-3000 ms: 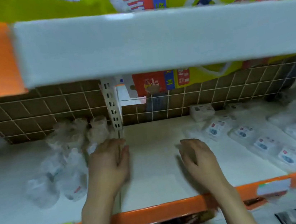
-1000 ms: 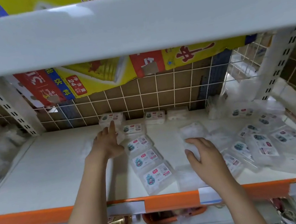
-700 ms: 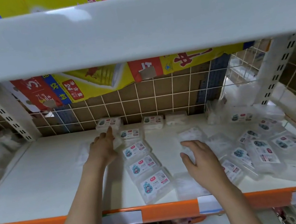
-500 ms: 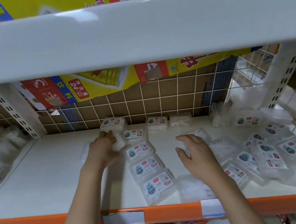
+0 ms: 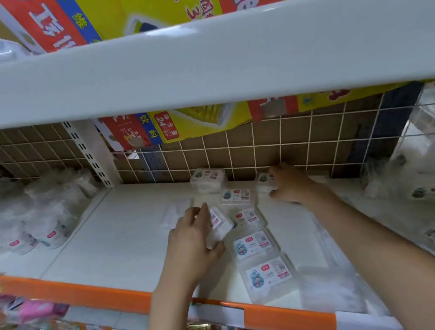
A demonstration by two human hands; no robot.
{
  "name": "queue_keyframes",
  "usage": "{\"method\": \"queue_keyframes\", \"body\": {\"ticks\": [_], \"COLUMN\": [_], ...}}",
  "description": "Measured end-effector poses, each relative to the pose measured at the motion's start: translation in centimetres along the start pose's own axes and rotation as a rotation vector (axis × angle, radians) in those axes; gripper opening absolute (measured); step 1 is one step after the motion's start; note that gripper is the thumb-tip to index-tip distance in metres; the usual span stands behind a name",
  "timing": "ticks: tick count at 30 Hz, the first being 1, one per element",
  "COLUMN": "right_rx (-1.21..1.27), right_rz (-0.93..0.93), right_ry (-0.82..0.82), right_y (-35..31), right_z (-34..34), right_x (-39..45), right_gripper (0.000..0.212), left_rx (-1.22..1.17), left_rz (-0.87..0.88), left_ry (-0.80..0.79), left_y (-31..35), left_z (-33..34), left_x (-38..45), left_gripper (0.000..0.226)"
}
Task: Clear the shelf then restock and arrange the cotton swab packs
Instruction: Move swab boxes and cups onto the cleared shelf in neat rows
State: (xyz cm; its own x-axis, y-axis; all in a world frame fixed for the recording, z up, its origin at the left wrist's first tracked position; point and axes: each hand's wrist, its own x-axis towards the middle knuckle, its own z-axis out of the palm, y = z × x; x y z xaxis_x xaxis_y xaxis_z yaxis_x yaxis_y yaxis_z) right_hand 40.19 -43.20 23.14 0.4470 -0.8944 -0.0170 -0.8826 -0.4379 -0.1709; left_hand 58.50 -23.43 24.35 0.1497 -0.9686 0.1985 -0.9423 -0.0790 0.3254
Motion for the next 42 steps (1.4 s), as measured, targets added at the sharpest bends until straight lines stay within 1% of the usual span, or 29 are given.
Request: {"method": "queue_keyframes", "body": {"ticks": [4, 7, 9, 13, 16, 18, 20, 23, 27, 28, 30, 32, 34, 36, 38, 42], "right_rx": [-0.045, -0.052, -0.042, -0.040, 0.026, 0.115, 0.225, 0.289, 0.367, 0.385, 0.424, 0.494, 0.570, 0.585, 0.544, 0.475], "right_rz": [-0.014, -0.025, -0.008, 0.004, -0.015, -0.026, -0.017, -0.062, -0.129, -0.129, -0.120, -0.074, -0.006, 0.033, 0.039, 0.059], "right_ry": [-0.034, -0.023, -0.017, -0.060, -0.059, -0.013, 0.069, 0.198, 0.358, 0.395, 0.456, 0.498, 0.536, 0.556, 0.569, 0.590], "right_y": [0.4, 0.8, 0.9, 0.8, 0.9, 0.9, 0.7, -0.5, -3.5, -4.4, -6.4, -8.5, -10.6, -12.9, -15.4, -20.7], "right_z": [0.4, 0.5, 0.6, 0.5, 0.2, -0.3, -0.8, -0.9, -0.4, -0.3, -0.1, 0.2, 0.7, 1.3, 1.9, 3.0], "right_x": [0.5, 0.6, 0.6, 0.1, -0.9, -1.8, -3.1, -5.4, -8.2, -8.7, -9.4, -10.1, -10.5, -10.5, -10.0, -8.5], "right_gripper": [0.059, 0.061, 0.063, 0.063, 0.061, 0.061, 0.060, 0.057, 0.055, 0.056, 0.057, 0.059, 0.063, 0.065, 0.063, 0.061], "left_rx": [0.002, 0.013, 0.007, -0.015, -0.018, -0.030, -0.054, -0.112, -0.321, -0.338, -0.331, -0.305, -0.240, -0.178, -0.203, -0.329], "left_rz": [0.005, 0.025, 0.039, 0.058, 0.058, 0.052, 0.024, 0.000, -0.082, -0.094, -0.093, -0.070, -0.012, 0.029, 0.027, 0.046], "left_ry": [0.033, 0.049, 0.062, 0.068, 0.044, 0.053, 0.063, 0.084, 0.059, 0.073, 0.114, 0.141, 0.168, 0.189, 0.204, 0.201], "left_y": [-0.4, -0.3, -0.2, -0.1, 0.1, 0.1, 0.0, -0.4, -1.5, -2.0, -3.3, -5.0, -7.5, -10.4, -13.2, -18.1], "left_z": [0.0, 0.2, 0.4, 1.1, 1.8, 2.1, 2.4, 2.7, 2.5, 2.2, 1.1, -0.2, -1.2, -2.4, -3.7, -6.1], "left_x": [-0.5, -0.6, -0.5, -0.4, -0.4, -0.4, -0.5, -0.9, -0.9, -0.8, -0.6, -0.4, -0.1, 0.3, 0.7, 1.2], "left_gripper": [0.083, 0.082, 0.081, 0.081, 0.082, 0.081, 0.082, 0.087, 0.100, 0.099, 0.087, 0.080, 0.079, 0.078, 0.076, 0.074]}}
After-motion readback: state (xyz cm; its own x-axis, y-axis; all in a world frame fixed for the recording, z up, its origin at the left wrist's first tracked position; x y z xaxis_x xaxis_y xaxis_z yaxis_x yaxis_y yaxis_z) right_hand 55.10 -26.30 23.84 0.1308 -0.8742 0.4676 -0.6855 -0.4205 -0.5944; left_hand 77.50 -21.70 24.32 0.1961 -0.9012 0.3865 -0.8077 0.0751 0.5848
